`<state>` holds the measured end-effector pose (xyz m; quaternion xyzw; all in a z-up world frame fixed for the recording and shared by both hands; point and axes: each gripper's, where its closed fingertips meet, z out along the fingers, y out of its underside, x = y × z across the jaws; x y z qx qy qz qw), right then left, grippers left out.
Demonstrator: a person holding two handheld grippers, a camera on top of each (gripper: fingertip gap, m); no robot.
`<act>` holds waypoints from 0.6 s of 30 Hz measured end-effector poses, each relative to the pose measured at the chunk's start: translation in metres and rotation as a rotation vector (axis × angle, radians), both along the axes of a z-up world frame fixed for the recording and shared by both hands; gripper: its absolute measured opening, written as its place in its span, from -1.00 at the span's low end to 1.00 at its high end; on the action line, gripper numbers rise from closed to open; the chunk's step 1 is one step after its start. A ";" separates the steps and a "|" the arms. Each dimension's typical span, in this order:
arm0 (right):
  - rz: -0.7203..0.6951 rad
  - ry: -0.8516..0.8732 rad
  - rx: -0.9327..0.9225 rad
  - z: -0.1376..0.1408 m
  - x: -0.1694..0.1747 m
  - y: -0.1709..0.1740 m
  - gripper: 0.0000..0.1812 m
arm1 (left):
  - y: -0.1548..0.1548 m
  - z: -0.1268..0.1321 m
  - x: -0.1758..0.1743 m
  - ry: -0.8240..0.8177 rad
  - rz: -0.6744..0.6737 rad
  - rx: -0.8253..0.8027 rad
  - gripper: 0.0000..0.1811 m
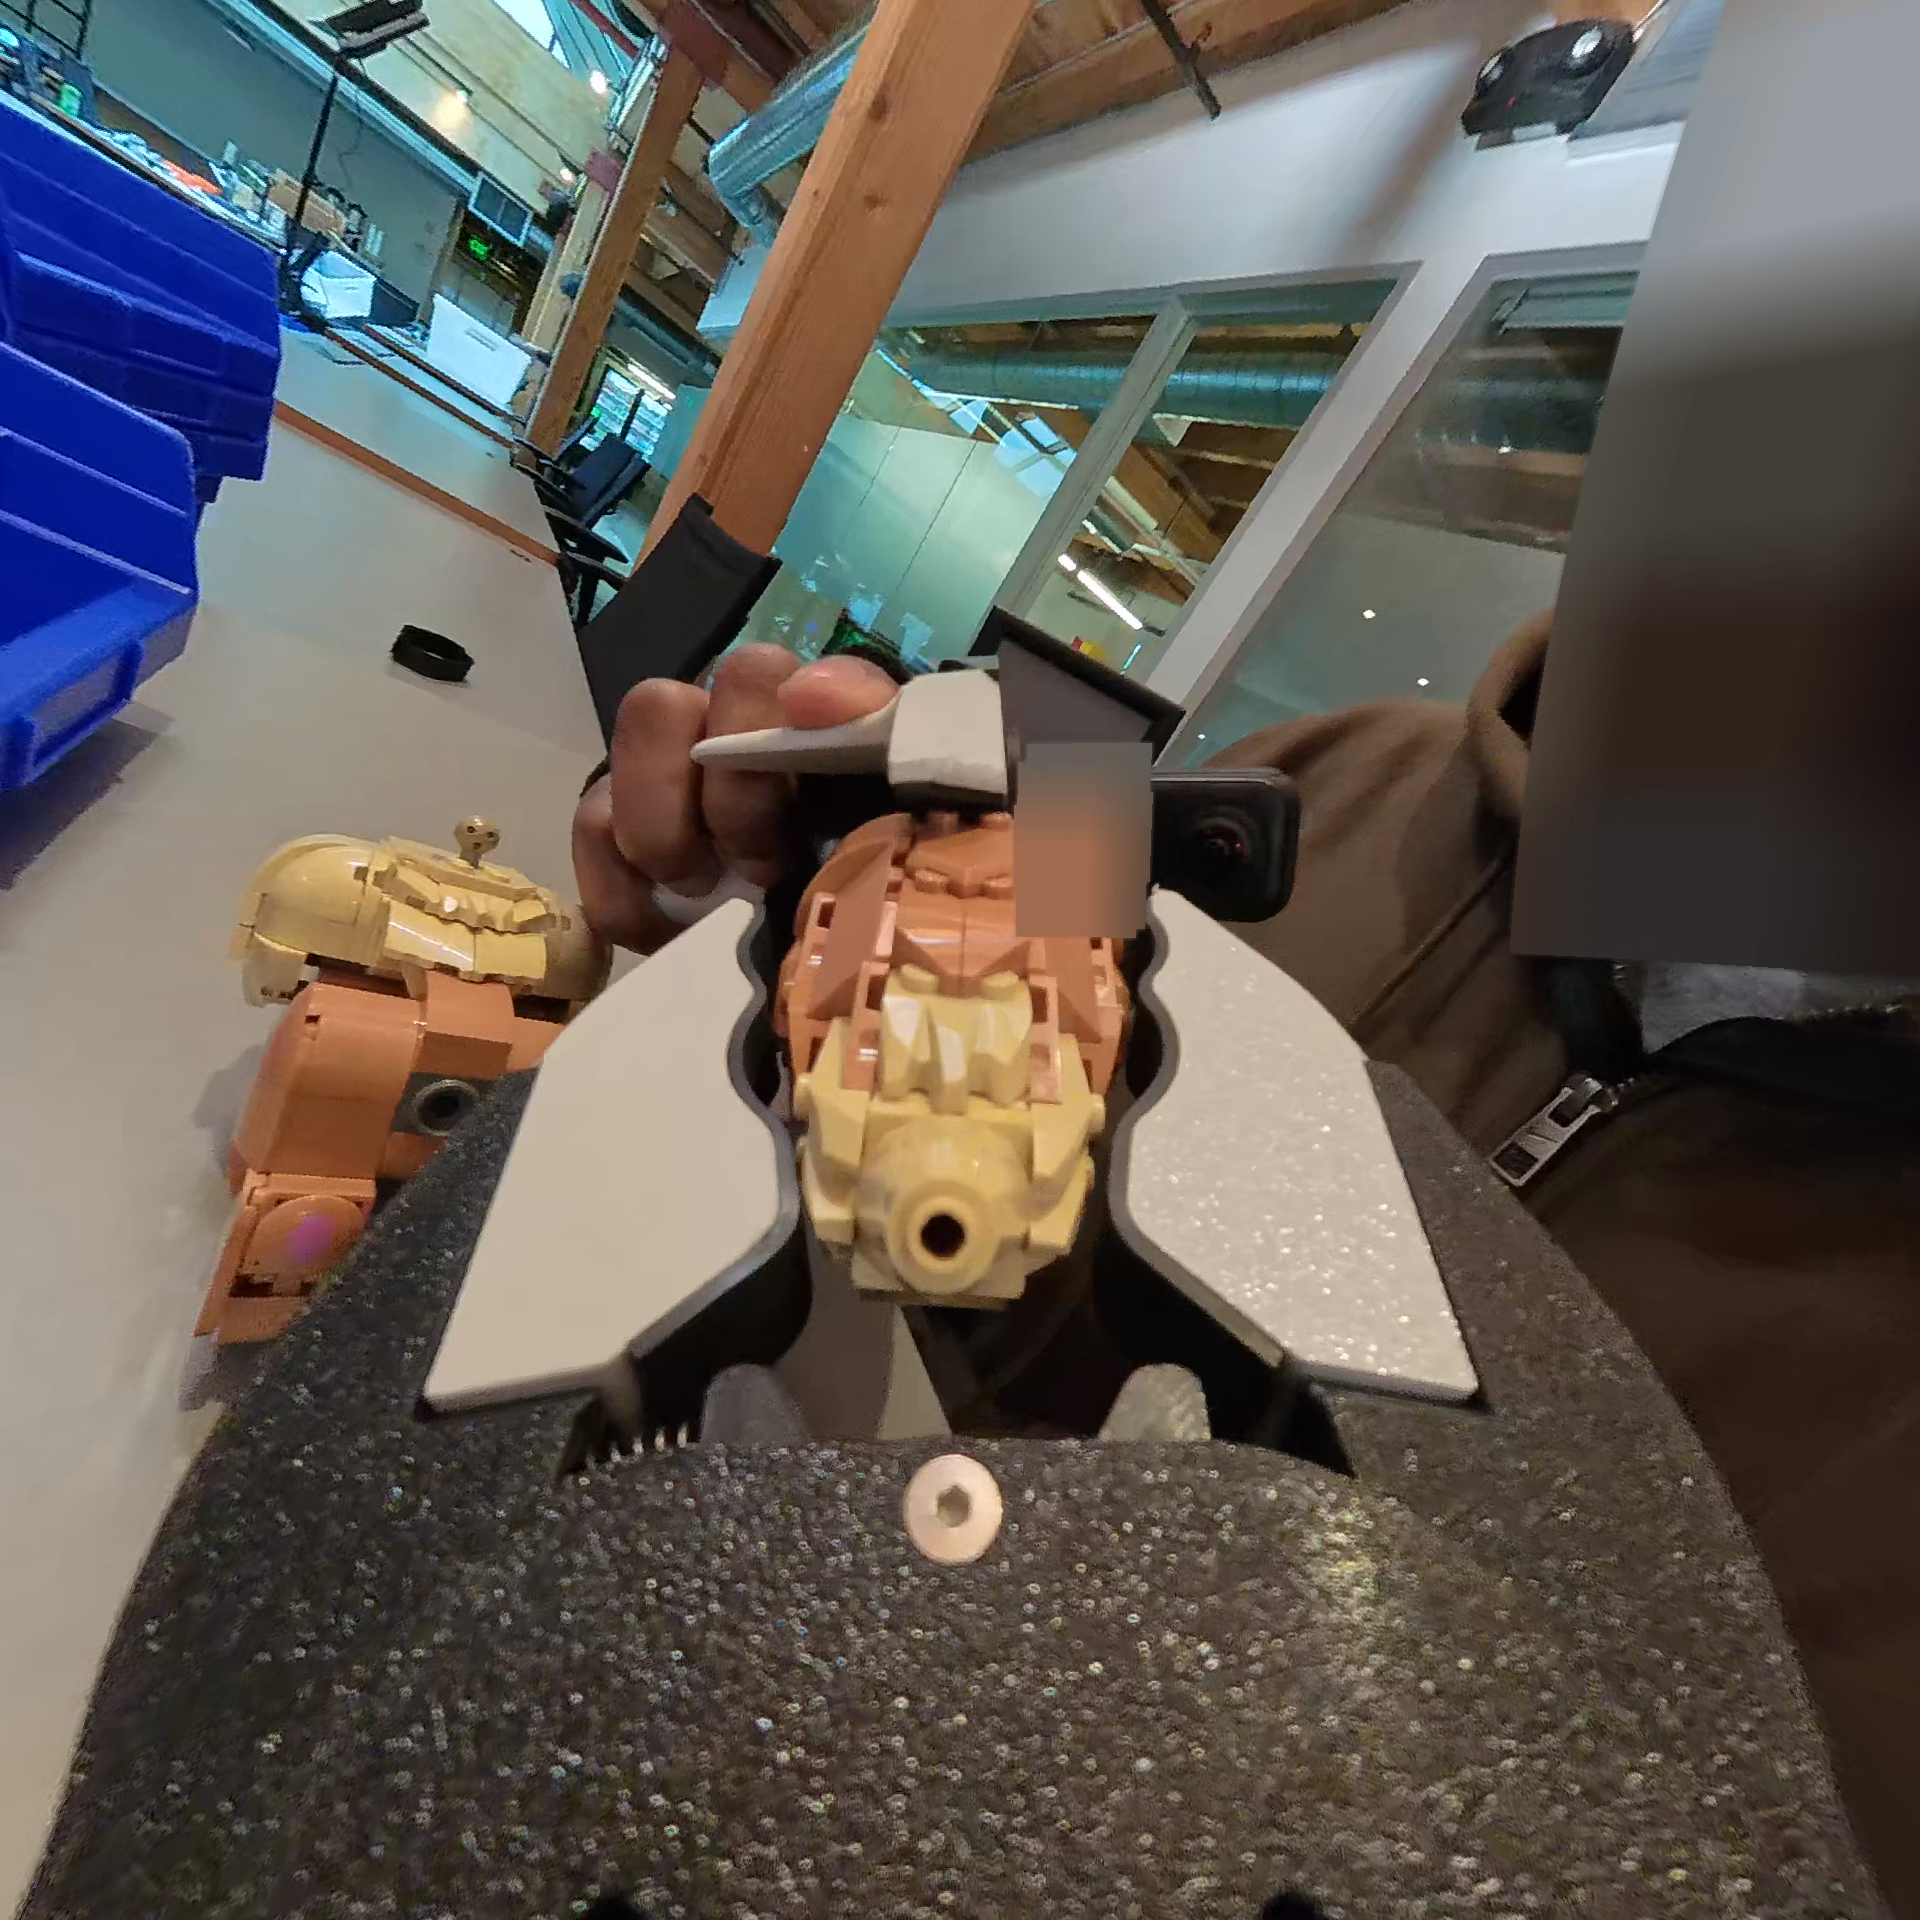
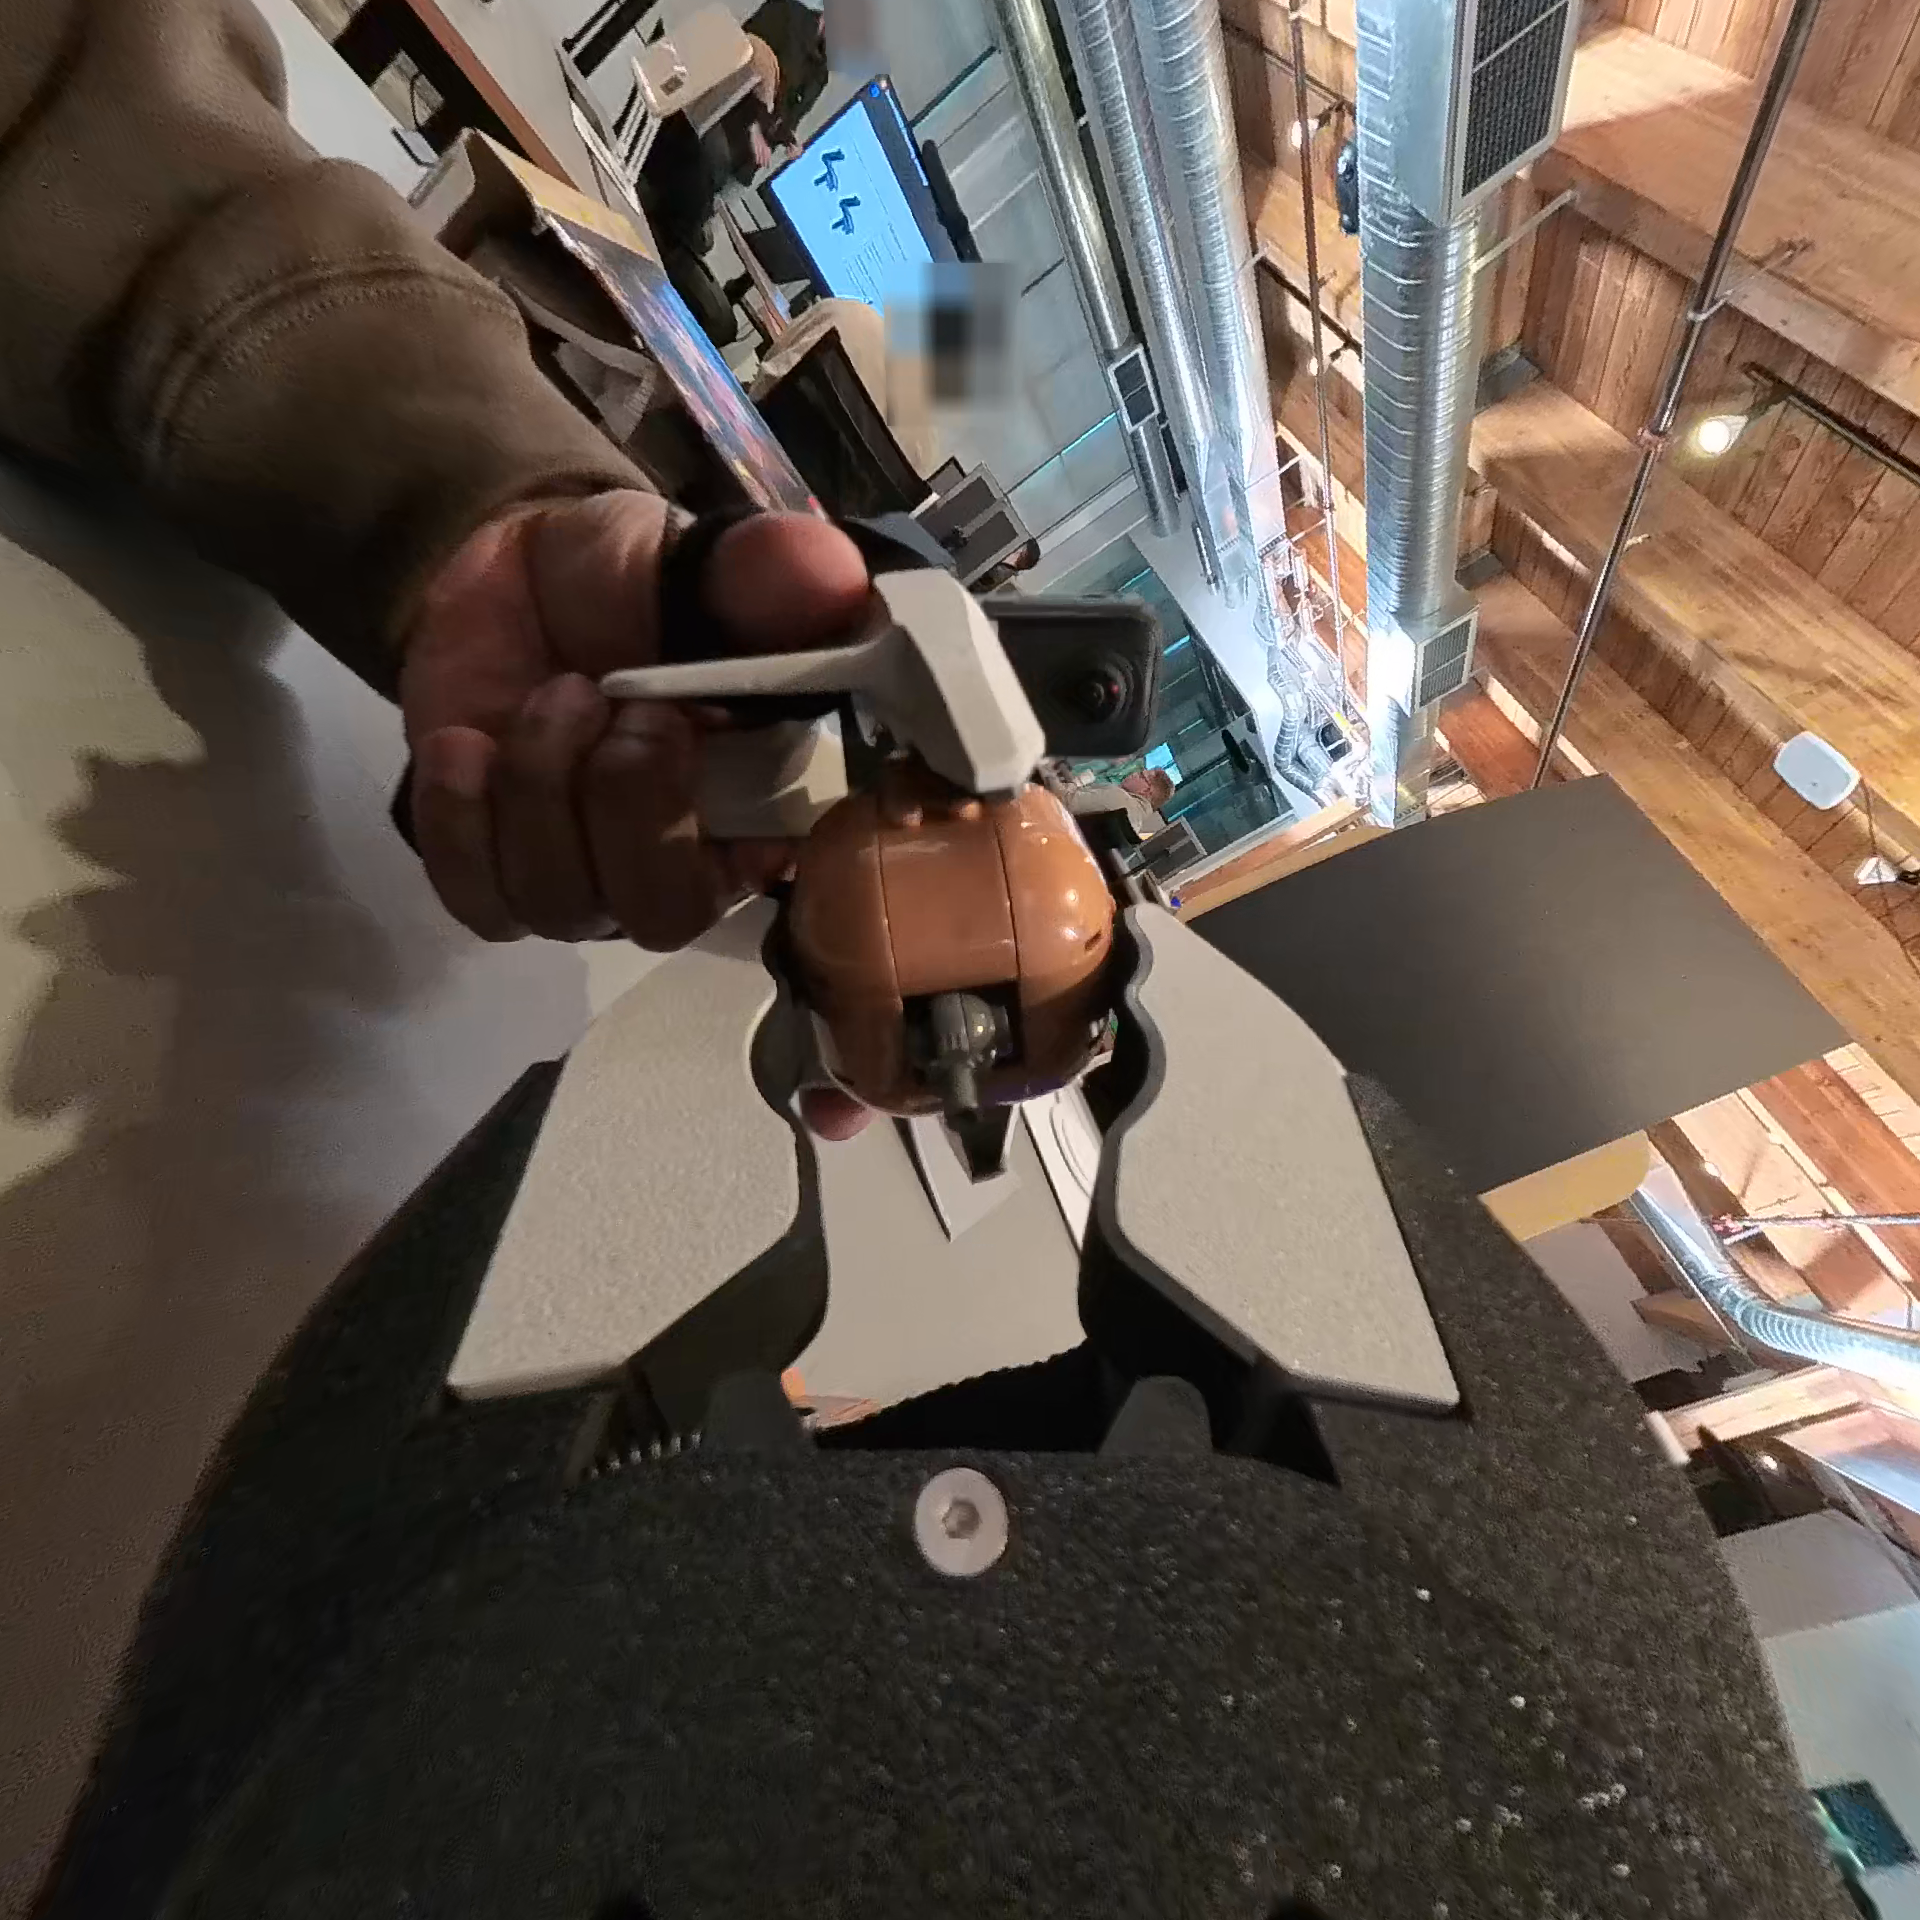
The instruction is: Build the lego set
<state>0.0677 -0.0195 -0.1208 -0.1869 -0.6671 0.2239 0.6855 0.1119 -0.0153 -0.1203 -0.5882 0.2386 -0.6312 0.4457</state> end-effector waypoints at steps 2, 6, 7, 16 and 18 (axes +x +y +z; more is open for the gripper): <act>-0.008 -0.009 -0.001 -0.002 0.000 0.002 -0.36 | 0.002 -0.003 0.000 0.031 0.021 0.016 -0.27; -0.075 -0.042 0.041 -0.009 -0.001 0.010 -0.35 | 0.010 -0.011 -0.002 0.128 0.084 0.061 -0.28; -0.094 -0.057 0.046 -0.011 0.000 0.012 -0.35 | 0.012 -0.012 -0.002 0.154 0.104 0.079 -0.28; -0.223 -0.240 -0.269 -0.022 0.062 0.083 -0.12 | 0.041 -0.060 -0.030 0.474 0.330 0.143 -0.28; -0.217 -0.304 -0.389 -0.034 0.077 0.101 -0.05 | 0.047 -0.068 -0.029 0.504 0.346 0.134 -0.28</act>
